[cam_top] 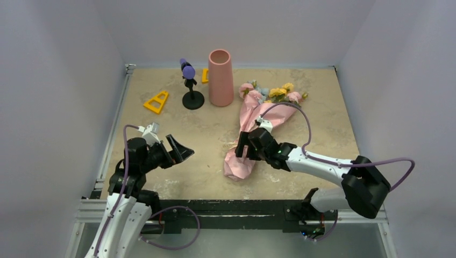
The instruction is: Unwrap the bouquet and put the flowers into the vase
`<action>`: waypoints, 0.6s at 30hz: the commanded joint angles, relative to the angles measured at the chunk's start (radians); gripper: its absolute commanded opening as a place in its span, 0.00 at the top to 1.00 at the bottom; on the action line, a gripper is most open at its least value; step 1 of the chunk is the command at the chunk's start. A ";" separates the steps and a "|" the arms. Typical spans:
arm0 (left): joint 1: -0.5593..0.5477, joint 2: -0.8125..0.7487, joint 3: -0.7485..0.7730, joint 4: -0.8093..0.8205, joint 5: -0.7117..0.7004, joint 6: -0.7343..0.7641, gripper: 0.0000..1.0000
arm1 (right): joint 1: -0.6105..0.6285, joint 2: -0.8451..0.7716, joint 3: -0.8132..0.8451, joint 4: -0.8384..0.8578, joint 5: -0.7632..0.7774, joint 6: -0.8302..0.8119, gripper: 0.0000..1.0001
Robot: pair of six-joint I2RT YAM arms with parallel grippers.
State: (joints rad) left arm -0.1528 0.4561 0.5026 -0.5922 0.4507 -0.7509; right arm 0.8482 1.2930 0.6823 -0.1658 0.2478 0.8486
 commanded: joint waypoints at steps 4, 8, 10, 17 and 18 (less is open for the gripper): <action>-0.005 -0.002 0.000 0.015 0.005 -0.019 0.03 | 0.006 0.084 0.046 -0.041 0.084 0.058 0.12; -0.005 0.002 -0.002 0.008 -0.007 -0.022 0.04 | 0.006 0.099 0.026 -0.062 0.095 0.032 0.23; -0.006 0.005 -0.002 0.006 -0.010 -0.022 0.04 | 0.006 0.084 0.012 -0.087 0.099 0.018 0.30; -0.007 0.014 -0.010 0.019 -0.017 -0.025 0.05 | 0.006 -0.056 -0.076 -0.170 0.108 -0.026 0.38; -0.007 0.020 -0.011 0.025 -0.015 -0.027 0.05 | 0.006 -0.073 -0.087 -0.182 0.104 -0.032 0.39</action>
State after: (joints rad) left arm -0.1539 0.4629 0.4999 -0.5926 0.4374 -0.7666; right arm 0.8505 1.2942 0.6415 -0.2577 0.3237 0.8482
